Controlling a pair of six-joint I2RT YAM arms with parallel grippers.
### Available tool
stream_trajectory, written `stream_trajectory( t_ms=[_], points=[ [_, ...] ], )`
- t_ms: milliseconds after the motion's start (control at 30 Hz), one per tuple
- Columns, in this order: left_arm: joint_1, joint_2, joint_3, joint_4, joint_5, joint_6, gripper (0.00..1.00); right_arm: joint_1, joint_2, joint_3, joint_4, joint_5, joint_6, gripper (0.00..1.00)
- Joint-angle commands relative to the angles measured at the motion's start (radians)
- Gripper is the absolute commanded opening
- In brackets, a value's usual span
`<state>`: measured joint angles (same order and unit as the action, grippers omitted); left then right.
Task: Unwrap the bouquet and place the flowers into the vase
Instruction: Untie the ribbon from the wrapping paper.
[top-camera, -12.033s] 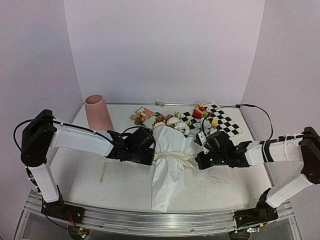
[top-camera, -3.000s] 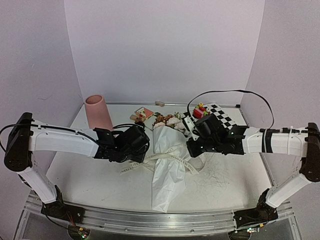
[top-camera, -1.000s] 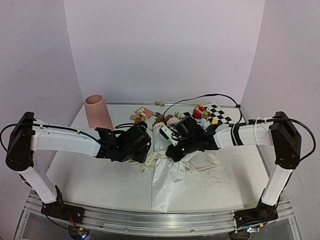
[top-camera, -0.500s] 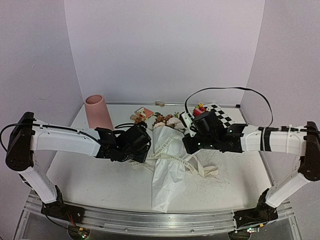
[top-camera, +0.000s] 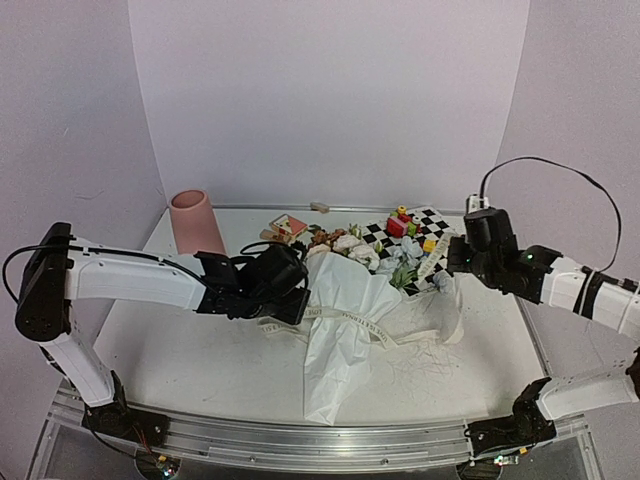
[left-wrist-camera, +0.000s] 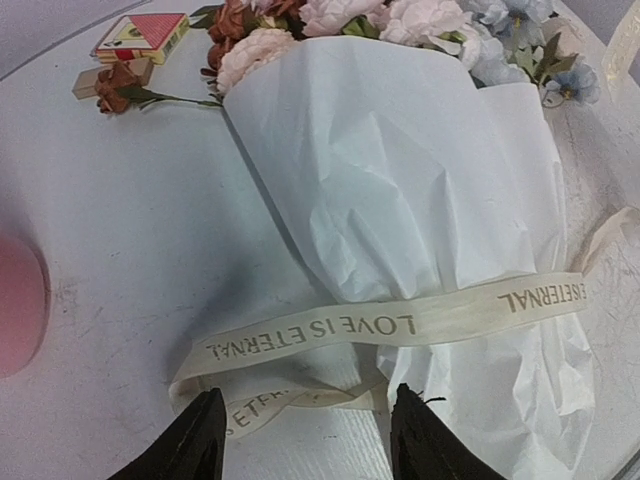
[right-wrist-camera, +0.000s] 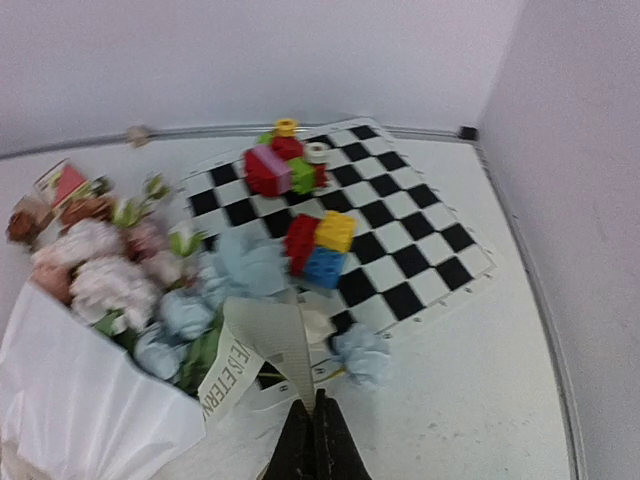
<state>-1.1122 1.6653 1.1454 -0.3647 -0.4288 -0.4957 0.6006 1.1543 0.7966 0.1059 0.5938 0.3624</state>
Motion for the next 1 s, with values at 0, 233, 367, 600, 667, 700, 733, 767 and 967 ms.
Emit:
stream_trajectory(
  t_ms=[0,233,367,600,667,700,733,767,967],
  points=[
    [-0.017,0.01,0.051,0.051,0.086,0.049,0.58,-0.181,-0.076,-0.046,-0.128,0.079,0.167,0.0],
    [-0.051,0.069,0.117,0.069,0.199,0.117,0.59,-0.333,-0.124,-0.068,-0.206,-0.013,0.277,0.94],
    [-0.085,0.135,0.179,0.067,0.202,0.163,0.61,-0.332,-0.078,-0.044,-0.184,-0.16,0.191,0.97],
    [-0.099,0.207,0.259,0.062,0.19,0.201,0.77,-0.332,-0.117,-0.086,-0.069,-0.41,0.055,0.97],
    [-0.099,0.222,0.278,0.052,0.191,0.212,0.89,-0.333,-0.14,-0.105,-0.043,-0.457,0.042,0.98],
    [-0.099,0.228,0.287,0.045,0.188,0.216,0.9,-0.332,-0.148,-0.113,-0.035,-0.47,0.039,0.98],
    [-0.099,0.233,0.295,0.041,0.188,0.221,0.91,-0.333,-0.154,-0.12,-0.025,-0.486,0.037,0.98],
    [-0.099,0.238,0.301,0.037,0.188,0.226,0.91,-0.333,-0.158,-0.125,-0.018,-0.498,0.034,0.98],
    [-0.099,0.276,0.346,0.002,0.192,0.29,0.89,-0.332,-0.156,-0.14,0.011,-0.566,0.02,0.98]
  ],
)
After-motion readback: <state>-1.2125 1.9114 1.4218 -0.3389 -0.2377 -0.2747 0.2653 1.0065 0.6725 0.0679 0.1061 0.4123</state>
